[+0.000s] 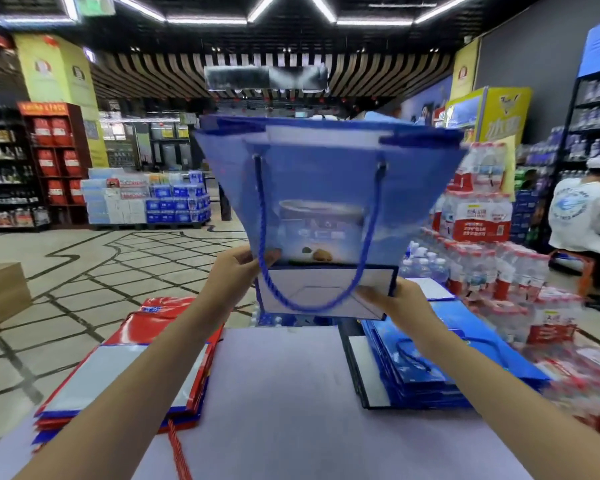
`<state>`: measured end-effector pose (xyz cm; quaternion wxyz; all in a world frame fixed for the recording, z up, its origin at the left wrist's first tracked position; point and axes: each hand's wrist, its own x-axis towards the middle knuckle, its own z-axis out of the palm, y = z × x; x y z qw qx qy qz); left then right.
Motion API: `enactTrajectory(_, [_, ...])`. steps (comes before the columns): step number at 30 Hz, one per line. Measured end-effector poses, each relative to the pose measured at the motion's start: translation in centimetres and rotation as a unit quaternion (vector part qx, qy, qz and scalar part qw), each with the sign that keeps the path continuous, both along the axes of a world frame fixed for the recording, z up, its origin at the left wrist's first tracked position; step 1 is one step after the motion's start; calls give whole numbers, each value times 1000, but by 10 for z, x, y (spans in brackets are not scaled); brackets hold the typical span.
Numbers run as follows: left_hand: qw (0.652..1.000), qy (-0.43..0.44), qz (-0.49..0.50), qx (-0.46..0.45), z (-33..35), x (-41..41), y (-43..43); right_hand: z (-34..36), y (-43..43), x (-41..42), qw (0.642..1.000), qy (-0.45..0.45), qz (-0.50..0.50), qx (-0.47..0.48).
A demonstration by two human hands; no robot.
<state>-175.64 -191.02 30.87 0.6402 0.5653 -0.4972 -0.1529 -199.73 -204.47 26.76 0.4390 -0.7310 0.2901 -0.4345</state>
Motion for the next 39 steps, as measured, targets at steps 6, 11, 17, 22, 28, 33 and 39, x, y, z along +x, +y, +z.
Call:
enactTrajectory(6, [997,42,-67,10,-5,-45,-31,5,-13,-40,995,-77,-12,54])
enactTrajectory(11, [993,68,-77,60,-16,-87,-69,11,-40,-87,993,-51,-69,82])
enactTrajectory(17, [978,70,-38,191,-60,-138,-113,-8,-81,-138,967,154,-184,87])
enactTrajectory(22, [959,-73,48,270,-96,-161,-128,-33,-89,-154,927,278,-208,141])
enactTrajectory(28, [949,-109,97,279,-121,-170,-128,-54,-96,-165,910,309,-217,173])
enactTrajectory(33, [955,-71,94,271,-131,-170,-126,-62,-93,-167,906,329,-212,160])
enactTrajectory(39, [964,-59,80,247,-142,-169,-122,-53,-77,-159,865,442,-214,107])
